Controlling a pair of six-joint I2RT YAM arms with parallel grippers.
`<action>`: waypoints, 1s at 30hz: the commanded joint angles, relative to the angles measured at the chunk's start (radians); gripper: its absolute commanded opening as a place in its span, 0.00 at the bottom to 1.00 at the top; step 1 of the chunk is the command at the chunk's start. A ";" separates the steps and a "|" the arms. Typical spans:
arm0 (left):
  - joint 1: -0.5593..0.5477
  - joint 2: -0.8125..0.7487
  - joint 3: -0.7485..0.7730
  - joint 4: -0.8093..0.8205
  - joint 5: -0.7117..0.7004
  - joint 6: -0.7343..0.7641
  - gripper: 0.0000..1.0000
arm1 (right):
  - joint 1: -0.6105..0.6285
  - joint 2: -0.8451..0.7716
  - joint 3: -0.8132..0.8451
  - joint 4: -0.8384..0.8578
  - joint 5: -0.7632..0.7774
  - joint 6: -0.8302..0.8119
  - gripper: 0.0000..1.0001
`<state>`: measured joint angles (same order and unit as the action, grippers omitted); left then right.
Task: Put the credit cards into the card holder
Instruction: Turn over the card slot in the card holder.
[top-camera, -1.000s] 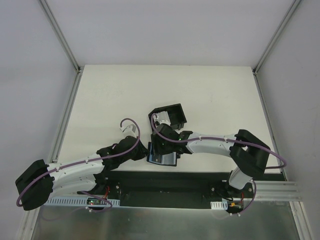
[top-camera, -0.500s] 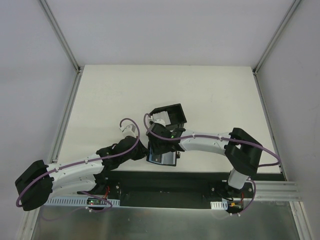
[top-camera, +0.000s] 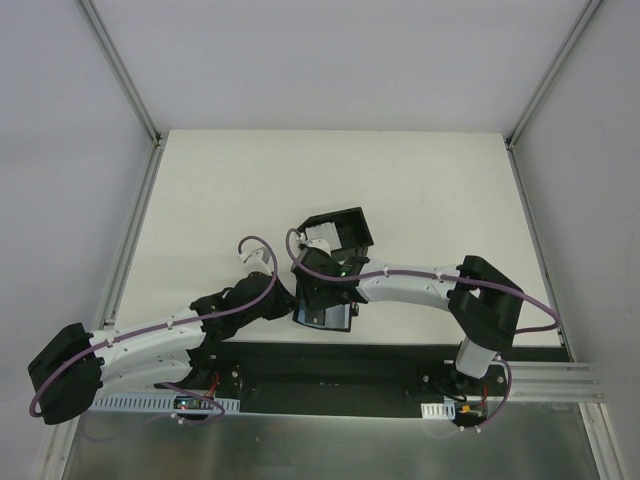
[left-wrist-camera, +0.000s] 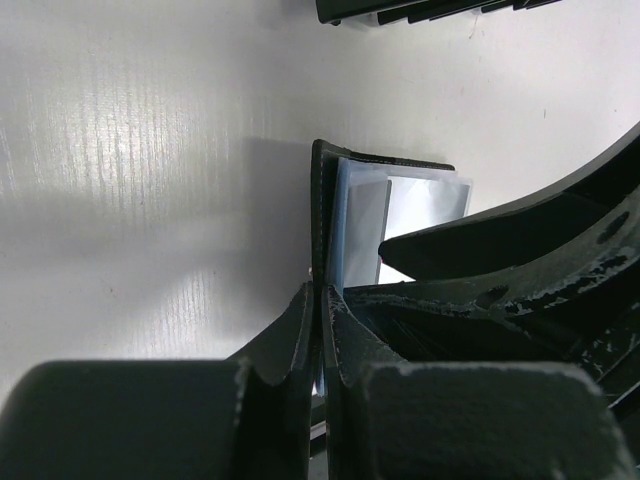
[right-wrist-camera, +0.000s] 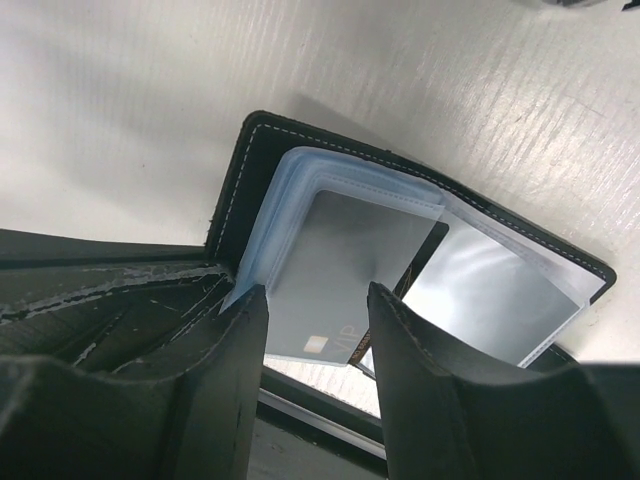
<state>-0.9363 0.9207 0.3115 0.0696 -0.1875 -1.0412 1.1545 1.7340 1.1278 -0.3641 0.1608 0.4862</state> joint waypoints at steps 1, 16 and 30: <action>-0.002 -0.014 -0.005 0.030 -0.009 -0.020 0.00 | 0.005 -0.062 -0.016 0.050 0.006 0.014 0.48; -0.004 -0.011 0.001 0.047 0.003 -0.020 0.00 | 0.023 -0.008 0.024 -0.007 0.019 0.026 0.55; -0.002 -0.040 -0.015 0.048 -0.009 -0.026 0.00 | 0.040 -0.014 0.096 -0.193 0.167 0.005 0.52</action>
<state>-0.9363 0.9035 0.3115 0.0761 -0.1883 -1.0561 1.1893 1.7462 1.1721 -0.4751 0.2607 0.4950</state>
